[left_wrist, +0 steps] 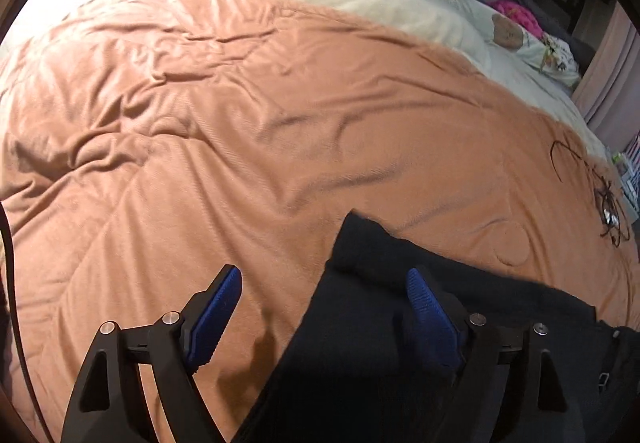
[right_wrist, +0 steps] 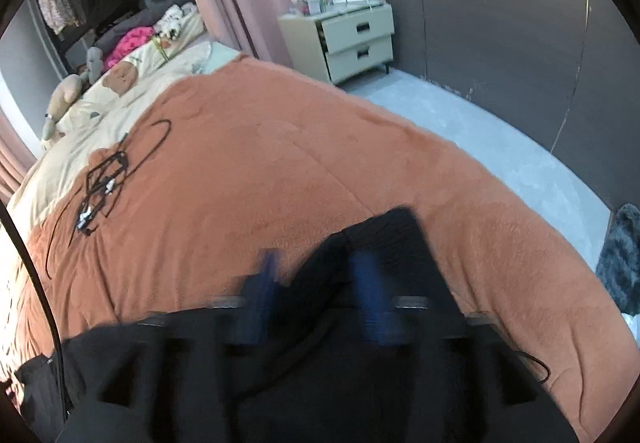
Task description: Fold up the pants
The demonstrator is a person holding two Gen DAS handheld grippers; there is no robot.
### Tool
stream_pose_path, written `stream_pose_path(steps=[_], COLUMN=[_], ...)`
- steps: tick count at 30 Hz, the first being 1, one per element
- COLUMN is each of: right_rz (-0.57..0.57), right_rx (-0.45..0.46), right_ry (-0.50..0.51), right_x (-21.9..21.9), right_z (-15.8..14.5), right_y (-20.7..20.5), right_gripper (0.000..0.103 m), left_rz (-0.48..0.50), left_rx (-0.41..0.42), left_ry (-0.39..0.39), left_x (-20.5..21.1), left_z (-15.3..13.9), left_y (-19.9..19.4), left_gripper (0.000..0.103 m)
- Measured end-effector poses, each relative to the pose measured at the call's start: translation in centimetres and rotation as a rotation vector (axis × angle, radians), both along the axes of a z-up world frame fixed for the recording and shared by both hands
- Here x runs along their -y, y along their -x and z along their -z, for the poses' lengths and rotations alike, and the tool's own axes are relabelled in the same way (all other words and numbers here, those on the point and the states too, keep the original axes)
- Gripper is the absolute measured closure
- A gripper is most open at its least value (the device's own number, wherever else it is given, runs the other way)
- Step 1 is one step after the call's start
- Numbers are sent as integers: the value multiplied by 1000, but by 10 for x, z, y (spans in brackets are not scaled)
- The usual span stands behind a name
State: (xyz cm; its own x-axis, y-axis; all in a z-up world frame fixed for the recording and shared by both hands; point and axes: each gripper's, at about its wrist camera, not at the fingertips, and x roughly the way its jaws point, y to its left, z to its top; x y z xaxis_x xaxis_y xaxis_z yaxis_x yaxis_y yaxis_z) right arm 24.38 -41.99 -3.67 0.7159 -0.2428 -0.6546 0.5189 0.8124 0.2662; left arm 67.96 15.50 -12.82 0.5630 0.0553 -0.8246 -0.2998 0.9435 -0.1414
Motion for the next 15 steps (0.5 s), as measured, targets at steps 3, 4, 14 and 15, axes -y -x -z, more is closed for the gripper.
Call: stream_pose_path(steps=[3, 4, 14, 15], right_rz=[-29, -42, -130, -138], right_rx=[27, 27, 22, 20], right_ry=[30, 28, 3, 2], right_x=[-9, -12, -30, -32], right_z=[-6, -6, -5, -6], right_y=[13, 17, 80, 90], right_gripper=[31, 31, 31, 31], left_rz=[-9, -8, -14, -11], left_rx=[0, -1, -29, -33], left_ry=[19, 17, 32, 43], left_x=[-8, -11, -18, -18], left_z=[-5, -8, -23, -22], left_y=[12, 17, 76, 83], left_gripper=[17, 17, 17, 18])
